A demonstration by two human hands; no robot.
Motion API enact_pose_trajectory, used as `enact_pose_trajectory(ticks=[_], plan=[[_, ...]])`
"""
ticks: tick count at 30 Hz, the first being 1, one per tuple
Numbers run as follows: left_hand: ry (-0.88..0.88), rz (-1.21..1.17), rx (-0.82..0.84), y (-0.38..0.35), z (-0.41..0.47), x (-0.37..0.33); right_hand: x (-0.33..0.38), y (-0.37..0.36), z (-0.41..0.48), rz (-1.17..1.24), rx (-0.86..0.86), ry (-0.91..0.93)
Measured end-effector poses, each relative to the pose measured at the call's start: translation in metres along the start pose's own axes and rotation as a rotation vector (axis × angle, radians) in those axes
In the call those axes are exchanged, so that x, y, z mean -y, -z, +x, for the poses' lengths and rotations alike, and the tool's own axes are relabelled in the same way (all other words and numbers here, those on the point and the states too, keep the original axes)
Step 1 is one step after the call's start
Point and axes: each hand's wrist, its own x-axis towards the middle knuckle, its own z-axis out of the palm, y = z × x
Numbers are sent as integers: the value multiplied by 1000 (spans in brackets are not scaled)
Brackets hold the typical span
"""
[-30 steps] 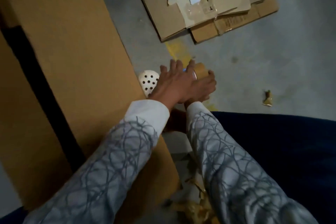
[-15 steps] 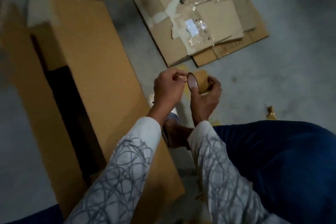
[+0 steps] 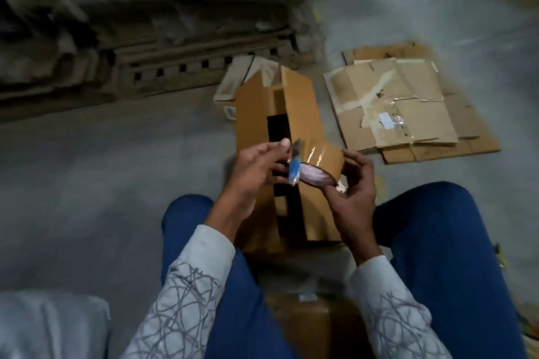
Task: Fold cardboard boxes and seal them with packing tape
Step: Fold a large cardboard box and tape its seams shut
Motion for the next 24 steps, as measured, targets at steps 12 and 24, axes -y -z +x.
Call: enact_pose_trajectory(ticks=[12, 24], plan=[[46, -411, 145, 21, -77, 76, 32, 31, -53, -390, 297, 107], [171, -292, 221, -9, -48, 103, -10, 50, -51, -501, 187, -287]])
